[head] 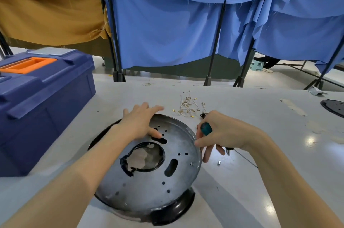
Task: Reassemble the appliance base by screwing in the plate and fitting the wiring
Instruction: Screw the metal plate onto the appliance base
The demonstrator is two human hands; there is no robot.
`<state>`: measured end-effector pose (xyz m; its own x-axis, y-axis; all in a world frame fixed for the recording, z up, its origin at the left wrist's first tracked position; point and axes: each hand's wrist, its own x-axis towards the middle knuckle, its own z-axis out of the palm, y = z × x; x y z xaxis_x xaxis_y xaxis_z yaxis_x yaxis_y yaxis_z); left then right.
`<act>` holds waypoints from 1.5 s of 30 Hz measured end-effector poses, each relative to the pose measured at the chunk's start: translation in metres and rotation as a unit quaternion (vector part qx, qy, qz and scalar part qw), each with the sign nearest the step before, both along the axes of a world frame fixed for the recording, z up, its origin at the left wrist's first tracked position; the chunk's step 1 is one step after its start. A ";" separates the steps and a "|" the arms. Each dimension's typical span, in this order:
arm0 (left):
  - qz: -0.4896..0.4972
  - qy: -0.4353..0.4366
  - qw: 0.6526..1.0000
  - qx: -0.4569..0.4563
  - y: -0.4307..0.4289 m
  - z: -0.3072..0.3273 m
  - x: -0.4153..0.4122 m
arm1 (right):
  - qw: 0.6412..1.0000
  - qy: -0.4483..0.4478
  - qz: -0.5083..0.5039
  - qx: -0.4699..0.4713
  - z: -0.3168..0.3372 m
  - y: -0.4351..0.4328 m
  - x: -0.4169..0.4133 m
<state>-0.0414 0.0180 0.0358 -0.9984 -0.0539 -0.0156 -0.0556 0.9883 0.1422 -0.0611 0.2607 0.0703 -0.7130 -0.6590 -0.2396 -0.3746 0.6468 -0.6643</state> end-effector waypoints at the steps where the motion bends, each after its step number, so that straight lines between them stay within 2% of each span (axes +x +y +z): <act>1: -0.008 0.042 0.998 -0.044 0.007 -0.002 0.001 | 1.000 -0.023 0.011 0.007 0.002 0.002 0.001; 3: -0.012 0.104 0.989 -0.104 0.020 -0.003 0.005 | 0.999 -0.032 0.008 0.017 0.005 0.002 0.002; 4: -0.003 0.110 0.989 -0.102 0.024 -0.002 0.007 | 1.000 -0.016 -0.010 0.012 0.006 0.002 0.001; 8: 0.073 -0.013 0.996 -0.047 0.019 0.010 0.020 | 0.989 0.088 -0.112 -0.030 0.004 -0.004 -0.005; 10: 0.075 -0.033 0.996 0.028 0.008 0.014 0.027 | 0.984 0.113 -0.127 -0.045 0.000 -0.010 -0.007; 12: 0.068 0.067 0.985 0.146 0.000 0.014 0.036 | 0.984 0.112 -0.126 -0.051 -0.007 -0.014 -0.009; 14: 0.091 0.186 0.958 0.200 -0.005 0.014 0.042 | 0.984 0.116 -0.124 -0.056 -0.013 -0.016 -0.010; 16: 0.105 0.235 0.934 0.247 -0.006 0.014 0.046 | 0.983 0.120 -0.128 -0.056 -0.016 -0.017 -0.012; 19: 0.083 0.195 0.911 0.354 -0.002 0.013 0.046 | 0.983 0.115 -0.132 -0.056 -0.017 -0.018 -0.013; 24: 0.037 0.139 0.905 0.400 0.009 0.014 0.042 | 0.984 0.118 -0.126 -0.054 -0.016 -0.019 -0.012; 28: 0.020 0.067 0.865 0.497 0.014 0.016 0.047 | 0.984 0.122 -0.121 -0.044 -0.018 -0.020 -0.011; 30: 0.004 0.032 0.887 0.461 0.014 0.014 0.051 | 0.985 0.116 -0.124 -0.040 -0.018 -0.021 -0.011; 34: -0.025 -0.002 0.957 0.290 0.017 0.002 0.057 | 0.985 0.101 -0.134 -0.032 -0.020 -0.024 -0.009; 37: -0.025 -0.019 0.980 0.194 0.025 -0.007 0.059 | 0.984 0.096 -0.145 -0.025 -0.021 -0.026 -0.008; 40: -0.037 -0.046 0.981 0.187 0.033 -0.013 0.059 | 0.983 0.100 -0.152 -0.018 -0.020 -0.027 -0.008; 45: -0.025 -0.068 0.968 0.240 0.034 -0.012 0.056 | 0.983 0.110 -0.145 -0.008 -0.021 -0.026 -0.007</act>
